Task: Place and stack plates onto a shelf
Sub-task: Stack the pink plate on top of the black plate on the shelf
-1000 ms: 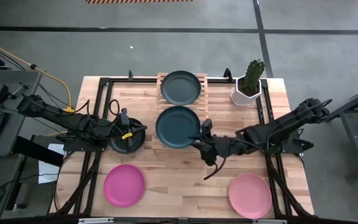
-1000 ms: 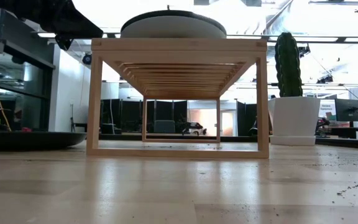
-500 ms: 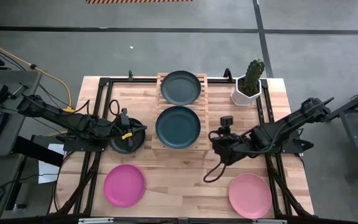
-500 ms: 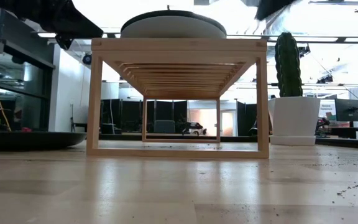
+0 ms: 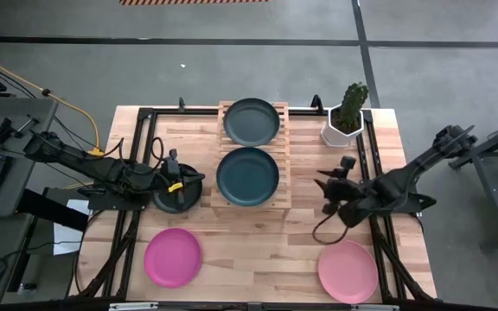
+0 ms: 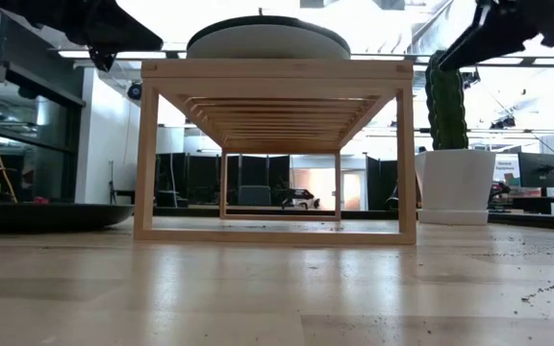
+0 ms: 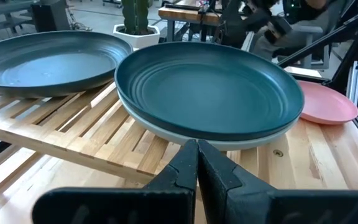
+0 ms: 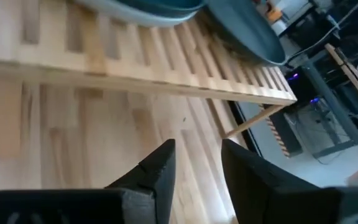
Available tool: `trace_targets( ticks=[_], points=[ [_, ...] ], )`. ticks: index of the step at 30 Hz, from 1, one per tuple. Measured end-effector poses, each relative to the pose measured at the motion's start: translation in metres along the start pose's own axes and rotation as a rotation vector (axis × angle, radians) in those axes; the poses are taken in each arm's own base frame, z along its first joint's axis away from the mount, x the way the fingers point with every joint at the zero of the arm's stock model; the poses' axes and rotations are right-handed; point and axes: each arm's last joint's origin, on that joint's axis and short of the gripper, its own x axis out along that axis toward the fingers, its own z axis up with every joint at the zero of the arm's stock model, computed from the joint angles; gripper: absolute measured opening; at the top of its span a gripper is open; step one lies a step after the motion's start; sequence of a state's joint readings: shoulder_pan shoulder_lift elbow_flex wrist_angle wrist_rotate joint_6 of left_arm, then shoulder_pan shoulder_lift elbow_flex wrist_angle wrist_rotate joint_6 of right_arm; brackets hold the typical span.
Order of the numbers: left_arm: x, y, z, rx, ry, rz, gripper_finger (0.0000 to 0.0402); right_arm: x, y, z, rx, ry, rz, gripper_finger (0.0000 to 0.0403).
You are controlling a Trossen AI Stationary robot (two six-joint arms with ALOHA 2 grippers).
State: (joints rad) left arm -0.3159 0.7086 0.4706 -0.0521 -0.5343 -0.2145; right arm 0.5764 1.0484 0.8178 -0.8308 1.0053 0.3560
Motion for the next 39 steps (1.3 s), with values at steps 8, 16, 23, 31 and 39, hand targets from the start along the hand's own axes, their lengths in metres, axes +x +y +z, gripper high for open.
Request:
trace_targets(
  ticks=[8,16,23,31,39],
  points=[
    [0.0,-0.001,0.003,0.03,-0.029,-0.005,0.0,0.012,-0.019,-0.019,0.182,-0.289,0.128,0.0081],
    [0.0,-0.001,0.005,0.09,-0.043,-0.006,0.0,0.021,-0.041,-0.019,0.249,-0.765,0.158,0.008],
    [0.0,-0.001,0.004,0.161,-0.037,-0.004,0.0,0.024,-0.051,-0.017,0.409,-0.777,0.11,0.008],
    [0.0,-0.001,0.004,0.153,-0.039,-0.004,0.0,0.024,-0.05,-0.017,0.408,-0.782,0.13,0.008],
    [0.0,-0.001,0.004,0.141,-0.038,-0.005,0.0,0.025,-0.05,-0.017,0.421,-0.774,0.139,0.008]
  ],
)
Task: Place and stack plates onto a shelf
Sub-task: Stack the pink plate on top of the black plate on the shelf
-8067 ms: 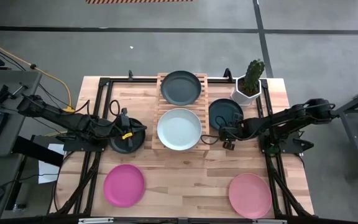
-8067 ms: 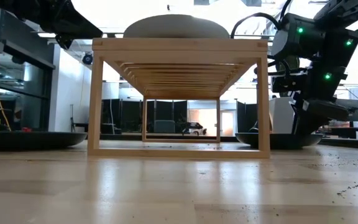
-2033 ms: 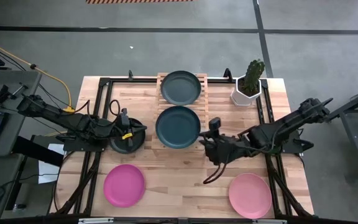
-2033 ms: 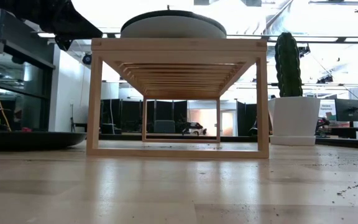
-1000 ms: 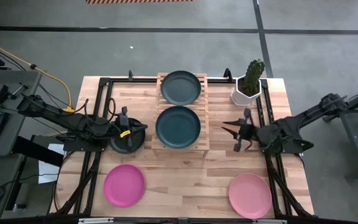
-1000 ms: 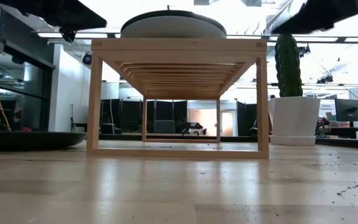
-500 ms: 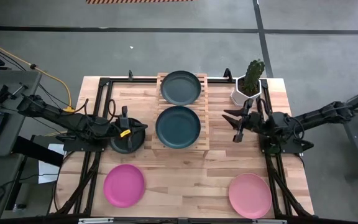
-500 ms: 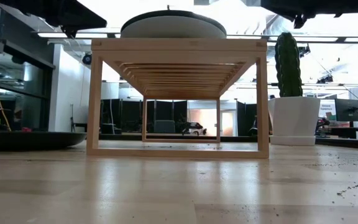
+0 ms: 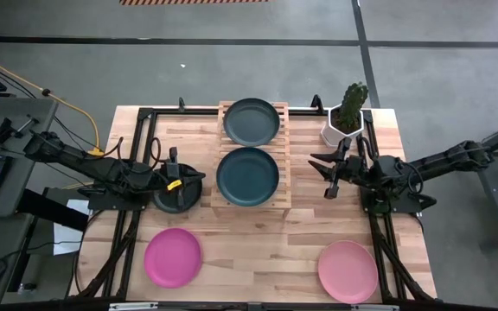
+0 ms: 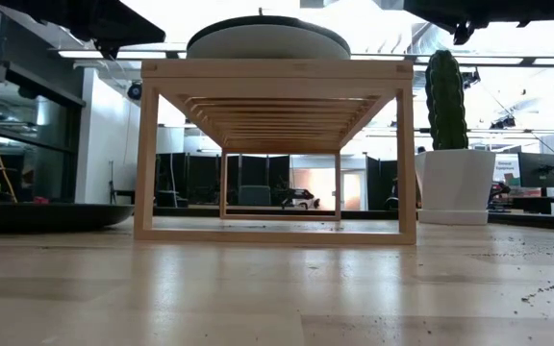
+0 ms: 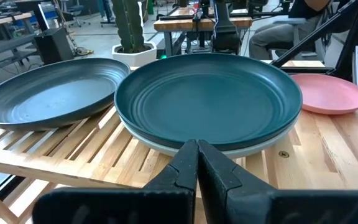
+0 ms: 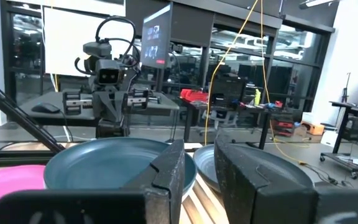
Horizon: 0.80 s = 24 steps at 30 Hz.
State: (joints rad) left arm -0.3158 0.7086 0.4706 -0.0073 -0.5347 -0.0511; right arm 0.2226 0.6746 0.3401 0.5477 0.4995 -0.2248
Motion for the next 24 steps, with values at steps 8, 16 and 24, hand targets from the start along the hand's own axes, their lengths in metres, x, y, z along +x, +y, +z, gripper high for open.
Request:
trace_targets(
  ticks=[8,16,24],
  points=[
    [0.0,0.0004,0.0,-0.006,0.0,0.013,0.0,0.0,0.0001,-0.0006,0.0,0.005,0.001,0.008],
    [-0.0002,0.0023,-0.0036,-0.028,0.029,0.073,0.0,0.0,0.0001,-0.0004,-0.006,0.005,0.0,0.008],
    [-0.0017,-0.0073,0.0002,-0.034,0.005,-0.178,0.0,0.0,0.0001,-0.0006,-0.022,0.007,0.001,0.008]
  ],
)
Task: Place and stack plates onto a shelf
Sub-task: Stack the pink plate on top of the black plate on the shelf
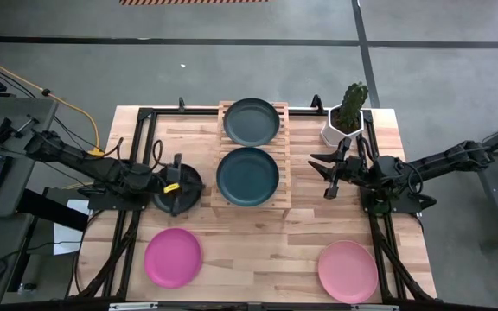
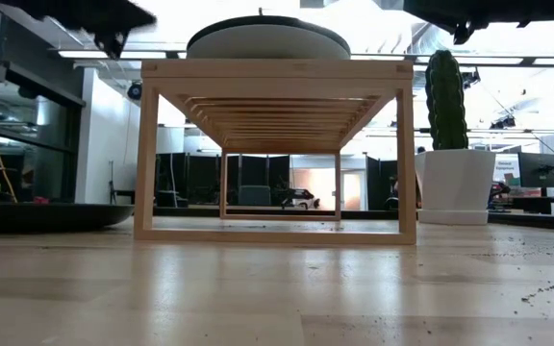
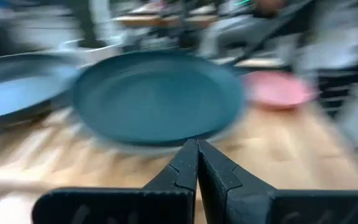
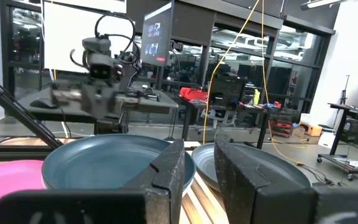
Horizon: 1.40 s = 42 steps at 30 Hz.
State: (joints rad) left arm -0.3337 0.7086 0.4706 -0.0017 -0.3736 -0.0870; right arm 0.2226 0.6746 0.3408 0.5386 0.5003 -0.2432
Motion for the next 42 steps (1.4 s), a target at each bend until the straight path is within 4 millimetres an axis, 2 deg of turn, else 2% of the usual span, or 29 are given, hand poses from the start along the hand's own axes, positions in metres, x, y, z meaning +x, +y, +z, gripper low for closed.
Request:
trace_targets(
  ticks=[4,6,10,14,17,21,24,32,36,42],
  points=[
    [-0.006,-0.015,0.011,-0.063,-0.024,-0.257,0.0,0.0,0.0,0.0,-0.002,0.003,0.0,0.008],
    [-0.009,-0.023,0.016,-0.117,-0.028,-0.315,0.0,0.0,0.0,0.0,-0.002,0.003,0.0,0.008],
    [-0.006,-0.043,0.011,-0.149,0.033,-0.296,0.0,0.0,0.0,-0.001,-0.006,0.011,0.002,0.008],
    [-0.001,-0.075,0.016,-0.126,0.099,-0.363,0.0004,0.0,0.0,-0.001,0.02,0.011,0.002,0.008],
    [0.001,-0.1,0.021,-0.074,0.171,-0.413,0.002,0.0,0.001,-0.002,0.031,0.023,0.004,0.008],
    [0.006,-0.126,0.021,-0.011,0.245,-0.376,0.0055,0.0,0.001,-0.003,0.029,0.028,0.005,0.008],
    [0.013,-0.137,0.011,0.047,0.319,-0.326,0.0088,0.0,0.001,-0.003,0.051,0.031,0.006,0.008],
    [0.041,-0.142,-0.035,0.076,0.565,-0.17,0.0169,0.0,0.001,-0.006,0.057,0.055,0.01,0.008],
    [0.052,-0.148,-0.054,0.139,0.66,-0.216,0.0189,0.0,0.002,-0.007,0.05,0.068,0.013,0.008],
    [0.058,-0.153,-0.076,0.315,0.774,-0.335,0.0194,0.0,0.002,-0.008,0.047,0.073,0.014,0.008]
  ],
)
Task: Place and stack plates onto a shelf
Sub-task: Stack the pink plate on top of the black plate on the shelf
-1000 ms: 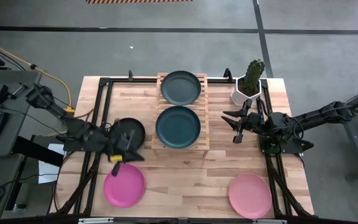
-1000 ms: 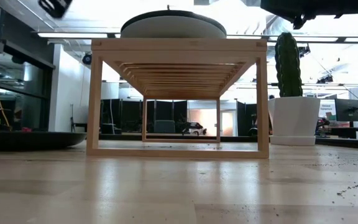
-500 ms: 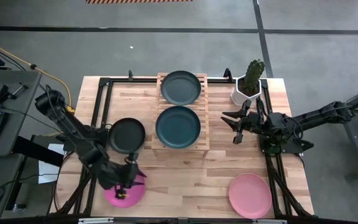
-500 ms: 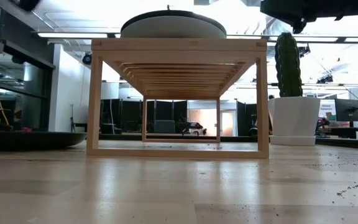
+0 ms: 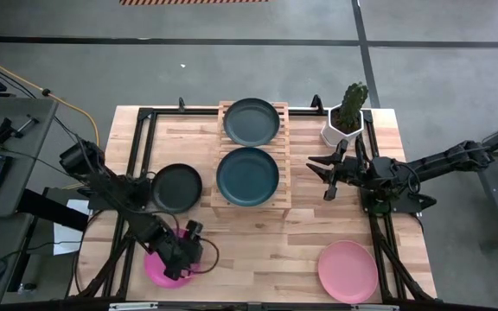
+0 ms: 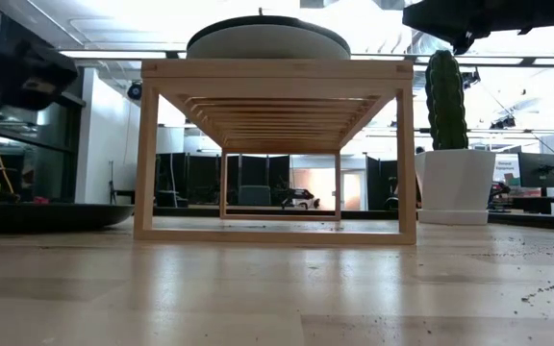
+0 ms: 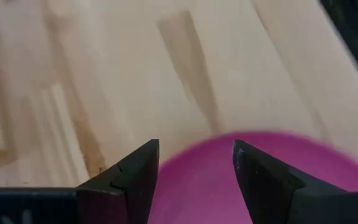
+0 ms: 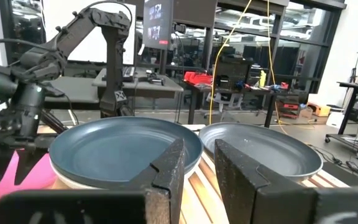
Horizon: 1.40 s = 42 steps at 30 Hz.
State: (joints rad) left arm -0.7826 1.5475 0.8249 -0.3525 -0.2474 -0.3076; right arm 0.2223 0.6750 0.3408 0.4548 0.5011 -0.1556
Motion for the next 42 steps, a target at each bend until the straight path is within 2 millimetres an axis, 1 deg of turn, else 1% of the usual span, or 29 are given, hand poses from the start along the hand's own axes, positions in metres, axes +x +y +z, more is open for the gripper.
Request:
trace_targets(
  ticks=[4,7,9,12,15,17,22,30,32,34,42],
  points=[
    [0.006,-0.001,-0.001,0.151,0.041,-0.018,0.0194,0.0,0.0,0.0,-0.001,0.003,0.0,0.008],
    [0.005,-0.001,0.009,0.28,0.071,0.018,0.0193,0.0,0.0,0.0,0.0,0.003,0.001,0.008],
    [0.006,0.0,0.016,0.33,0.093,0.059,0.0194,0.0,0.0,0.0,0.0,0.003,0.0,0.008],
    [0.011,0.003,0.018,0.345,0.146,0.062,0.0193,0.0,0.0,-0.001,-0.001,0.005,0.001,0.008],
    [0.018,0.003,0.017,0.34,0.182,-0.007,0.0193,0.0,0.0,-0.002,-0.007,0.016,0.003,0.008],
    [0.023,0.002,0.015,0.367,0.206,-0.047,0.0193,0.0,0.0,-0.002,-0.011,0.023,0.004,0.008],
    [0.032,0.002,0.011,0.454,0.245,-0.055,0.0193,0.0,0.0,-0.003,-0.014,0.029,0.005,0.008],
    [0.038,0.007,0.011,0.452,0.258,-0.047,0.019,0.0,0.0,-0.003,-0.011,0.029,0.005,0.008],
    [0.038,0.007,0.011,0.452,0.259,-0.046,0.0178,0.0,0.001,-0.003,0.008,0.03,0.005,0.008],
    [0.038,0.007,0.011,0.453,0.26,-0.042,0.0157,0.0,0.001,-0.004,0.006,0.035,0.005,0.008],
    [0.038,0.011,0.011,0.432,0.266,-0.005,0.0041,0.0,0.001,-0.005,-0.001,0.048,0.007,0.008]
  ],
)
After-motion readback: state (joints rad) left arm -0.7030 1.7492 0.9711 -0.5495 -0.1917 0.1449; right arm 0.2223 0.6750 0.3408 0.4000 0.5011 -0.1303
